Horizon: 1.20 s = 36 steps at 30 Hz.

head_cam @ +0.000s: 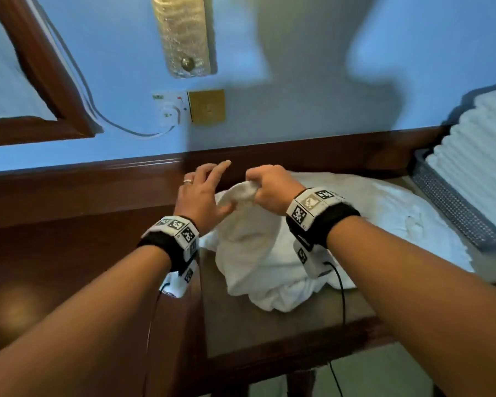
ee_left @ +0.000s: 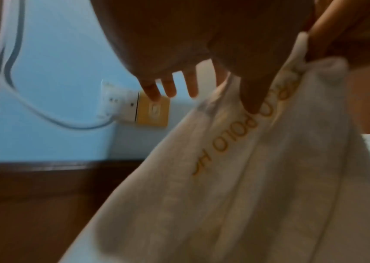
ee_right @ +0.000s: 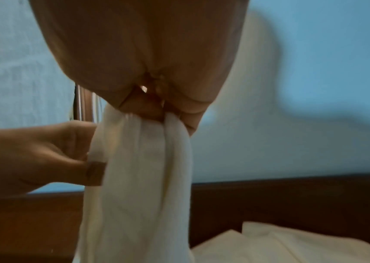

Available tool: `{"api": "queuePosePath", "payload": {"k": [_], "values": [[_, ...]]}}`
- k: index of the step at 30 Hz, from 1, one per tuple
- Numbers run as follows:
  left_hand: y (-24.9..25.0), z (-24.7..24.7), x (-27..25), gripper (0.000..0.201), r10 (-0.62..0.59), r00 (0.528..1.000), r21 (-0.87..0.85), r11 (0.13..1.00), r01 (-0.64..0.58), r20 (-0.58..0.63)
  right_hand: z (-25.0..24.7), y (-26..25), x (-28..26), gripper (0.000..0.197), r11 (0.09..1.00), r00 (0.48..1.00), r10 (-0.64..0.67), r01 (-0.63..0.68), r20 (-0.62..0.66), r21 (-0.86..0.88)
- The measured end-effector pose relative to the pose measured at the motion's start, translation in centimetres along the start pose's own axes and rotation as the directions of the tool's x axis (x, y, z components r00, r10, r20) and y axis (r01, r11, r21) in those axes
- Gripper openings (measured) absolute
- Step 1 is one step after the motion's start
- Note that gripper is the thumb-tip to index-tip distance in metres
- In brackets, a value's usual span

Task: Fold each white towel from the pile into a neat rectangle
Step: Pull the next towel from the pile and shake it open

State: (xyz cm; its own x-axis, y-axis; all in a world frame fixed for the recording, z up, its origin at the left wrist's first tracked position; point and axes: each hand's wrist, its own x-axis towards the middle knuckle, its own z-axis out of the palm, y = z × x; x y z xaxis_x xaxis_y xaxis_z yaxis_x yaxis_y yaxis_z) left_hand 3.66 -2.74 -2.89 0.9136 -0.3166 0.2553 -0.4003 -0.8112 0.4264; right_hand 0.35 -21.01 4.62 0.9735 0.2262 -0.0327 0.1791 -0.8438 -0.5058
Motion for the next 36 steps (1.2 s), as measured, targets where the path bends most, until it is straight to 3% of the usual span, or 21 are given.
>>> {"api": "queuePosePath", "payload": {"k": [1,3,5,7,10,12,15,21,23,26,29,31,32,33,34,36], "values": [[-0.3,-1.4,0.5,0.061,0.039,0.997,0.027,0.999,-0.040,0.068,-0.8,-2.0,-0.7,0.028,1.000,1.000,-0.012,0.012,-0.019,0.028],[-0.1,-4.1,0.8,0.035,0.137,0.984,-0.127,0.984,-0.123,0.114,-2.2,-5.2,-2.0,0.025,0.999,0.996,-0.004,0.007,-0.090,0.035],[0.7,-6.9,0.4,0.020,0.165,0.985,-0.369,0.920,-0.134,0.053,-3.6,-7.1,-3.2,0.023,0.998,0.982,0.016,-0.026,-0.188,-0.052],[1.5,-10.1,0.1,0.018,0.167,0.986,-0.453,0.880,-0.147,0.005,-4.8,-8.1,-4.4,0.017,0.984,0.972,0.018,-0.058,-0.235,-0.167],[2.1,-15.6,-0.5,0.016,0.274,0.961,-0.341,0.906,-0.250,0.024,-6.3,-8.5,-5.5,0.012,0.958,0.967,0.004,-0.076,-0.254,-0.276],[2.3,-19.3,-1.2,0.029,0.302,0.953,-0.268,0.920,-0.287,0.016,-7.2,-8.7,-6.0,0.015,0.955,0.956,0.020,-0.105,-0.293,-0.278],[1.6,-23.9,-2.3,0.021,0.277,0.961,-0.213,0.940,-0.266,0.022,-8.3,-8.9,-6.6,0.015,0.955,0.939,0.060,-0.152,-0.338,-0.254],[-0.7,-30.3,-4.7,0.026,0.166,0.984,-0.029,0.985,-0.168,-0.064,-9.4,-8.4,-7.1,0.017,0.945,0.932,0.089,-0.190,-0.351,-0.267],[-1.5,-31.3,-5.1,0.027,0.131,0.986,0.079,0.989,-0.123,-0.098,-10.0,-8.6,-6.9,0.031,0.932,0.939,0.102,-0.205,-0.328,-0.298],[-2.9,-31.9,-5.5,0.035,-0.041,0.993,0.191,0.980,0.061,-0.107,-11.2,-10.3,-6.5,0.046,0.889,0.916,0.080,-0.244,-0.392,-0.389],[-1.3,-30.3,-5.8,0.031,-0.134,0.991,0.315,0.940,0.133,-0.018,-12.3,-13.4,-5.6,0.049,0.966,0.903,-0.018,-0.095,-0.429,-0.240],[1.9,-27.6,-5.3,0.079,-0.061,0.990,0.206,0.978,0.034,0.124,-12.4,-15.6,-5.2,0.036,0.954,0.920,-0.164,0.057,-0.355,-0.294],[3.4,-26.2,-5.0,0.078,-0.013,0.988,0.062,0.998,0.003,0.156,-12.2,-16.7,-5.0,0.029,0.926,0.924,-0.237,0.121,-0.300,-0.358],[4.7,-24.7,-4.7,0.059,0.038,0.990,-0.078,0.997,-0.027,0.133,-11.9,-17.3,-4.8,0.025,0.895,0.921,-0.287,0.160,-0.262,-0.417],[5.5,-23.6,-4.2,0.038,0.060,0.994,-0.158,0.986,-0.045,0.090,-11.5,-17.4,-4.7,0.025,0.872,0.921,-0.309,0.176,-0.236,-0.456],[5.9,-22.6,-3.2,0.024,0.056,0.998,-0.214,0.975,-0.054,0.004,-11.2,-16.1,-4.0,0.028,0.851,0.936,-0.289,0.154,-0.203,-0.502]]}}
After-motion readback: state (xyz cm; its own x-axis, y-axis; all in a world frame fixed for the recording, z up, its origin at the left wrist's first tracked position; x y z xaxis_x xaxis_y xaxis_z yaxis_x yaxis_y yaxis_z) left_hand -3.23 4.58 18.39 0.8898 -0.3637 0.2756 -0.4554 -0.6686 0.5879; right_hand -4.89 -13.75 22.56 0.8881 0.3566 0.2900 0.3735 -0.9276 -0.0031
